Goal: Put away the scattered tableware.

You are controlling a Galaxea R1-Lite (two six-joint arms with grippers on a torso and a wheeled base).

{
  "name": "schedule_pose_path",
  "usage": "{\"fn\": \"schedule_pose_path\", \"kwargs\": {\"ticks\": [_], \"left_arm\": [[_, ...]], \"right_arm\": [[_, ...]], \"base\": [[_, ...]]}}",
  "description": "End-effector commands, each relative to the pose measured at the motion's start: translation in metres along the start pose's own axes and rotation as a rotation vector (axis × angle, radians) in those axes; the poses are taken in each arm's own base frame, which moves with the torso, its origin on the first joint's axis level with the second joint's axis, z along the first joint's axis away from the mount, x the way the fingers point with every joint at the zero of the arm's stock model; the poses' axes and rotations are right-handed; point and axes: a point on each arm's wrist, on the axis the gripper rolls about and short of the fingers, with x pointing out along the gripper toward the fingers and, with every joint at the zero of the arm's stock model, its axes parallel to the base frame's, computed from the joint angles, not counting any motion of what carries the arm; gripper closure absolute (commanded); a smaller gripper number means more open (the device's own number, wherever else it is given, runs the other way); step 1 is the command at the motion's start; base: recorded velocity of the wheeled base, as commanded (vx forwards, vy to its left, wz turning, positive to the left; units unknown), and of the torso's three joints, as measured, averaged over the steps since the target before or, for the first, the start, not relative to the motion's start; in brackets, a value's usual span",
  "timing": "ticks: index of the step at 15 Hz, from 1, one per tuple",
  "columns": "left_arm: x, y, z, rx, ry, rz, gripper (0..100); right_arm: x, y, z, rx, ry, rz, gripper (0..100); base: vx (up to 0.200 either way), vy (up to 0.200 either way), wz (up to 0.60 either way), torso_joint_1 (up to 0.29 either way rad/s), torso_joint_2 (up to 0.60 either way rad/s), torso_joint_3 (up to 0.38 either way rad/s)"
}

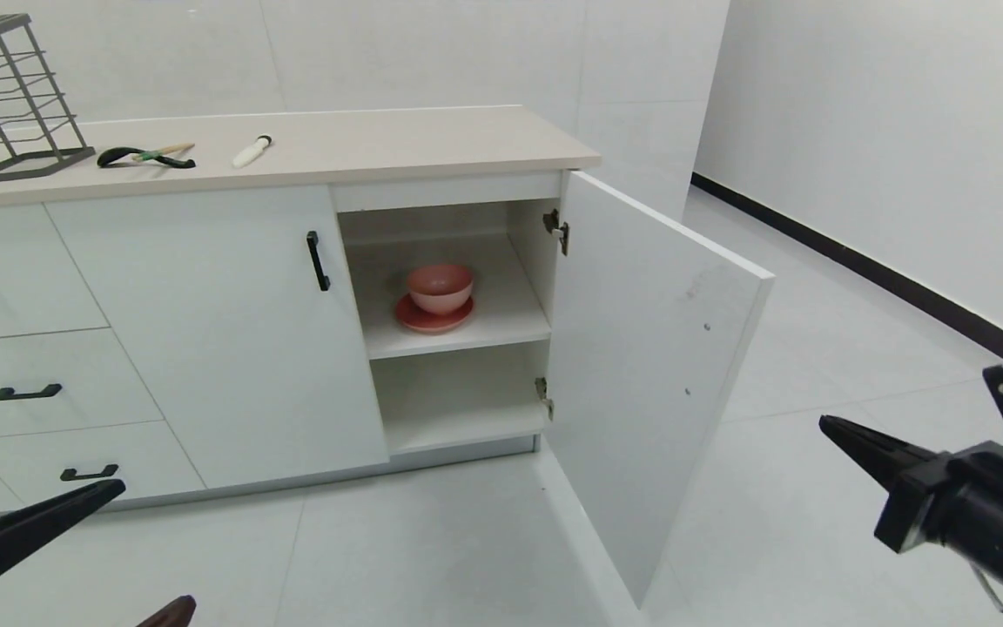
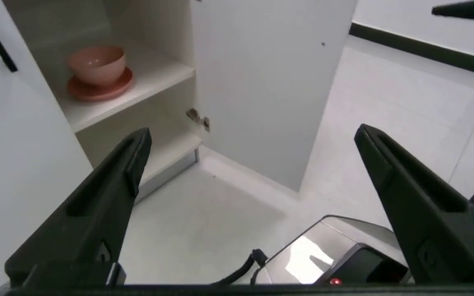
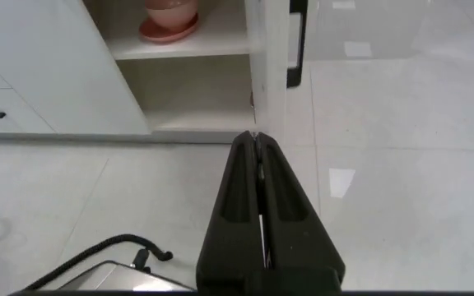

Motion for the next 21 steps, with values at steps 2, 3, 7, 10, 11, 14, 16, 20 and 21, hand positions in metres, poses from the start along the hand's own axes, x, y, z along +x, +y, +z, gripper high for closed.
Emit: {"fn": "schedule_pose_path", "kwargs": {"ticks": [2,3,7,10,11,14,16,20,21], "left_arm": [[0.000,0.000,0.000,0.001,0.000,0.004,0],[0.000,0.000,0.001,0.002,-0.004,0.004,0],[-0.005,-0.001,0.002,0.005,-0.035,-0.036,0],[-0.006,-0.001,0.002,0.006,-0.037,-0.036,0],[-0.006,-0.001,0.002,0.006,-0.038,-0.034,0],[-0.006,-0.001,0.008,0.003,-0.059,-0.017,0],[-0.006,0.003,0.018,0.005,-0.090,0.050,0],[-0.010,0.014,0.038,0.023,-0.152,0.282,0],[-0.012,0.018,0.044,0.028,-0.162,0.360,0]], "right_arm": [[0.034,-0.003,0.009,-0.001,0.009,-0.009,100],[0.040,-0.005,0.010,-0.004,0.002,-0.019,100],[0.049,-0.002,0.015,0.000,-0.010,0.036,100],[0.071,0.004,0.011,-0.006,-0.049,0.163,100],[0.080,0.006,0.006,-0.008,-0.066,0.191,100],[0.104,0.008,-0.013,-0.101,-0.113,0.242,100],[0.109,0.015,-0.027,-0.161,-0.095,0.272,100],[0.103,0.033,-0.026,-0.180,-0.105,0.350,100],[0.100,0.038,-0.025,-0.181,-0.111,0.369,100]], "base": [[0.200,-0.200,0.00,0.000,0.00,0.002],[0.200,-0.200,0.00,0.007,0.01,-0.007],[0.050,-0.050,0.00,0.002,0.00,0.001],[0.000,0.000,0.00,0.000,0.00,0.000],[0.000,0.000,0.00,0.000,0.00,0.000],[0.000,0.000,0.00,0.000,0.00,0.000],[0.000,0.000,0.00,0.000,0.00,0.000],[0.000,0.000,0.00,0.000,0.00,0.000],[0.000,0.000,0.00,0.000,0.00,0.000]]}}
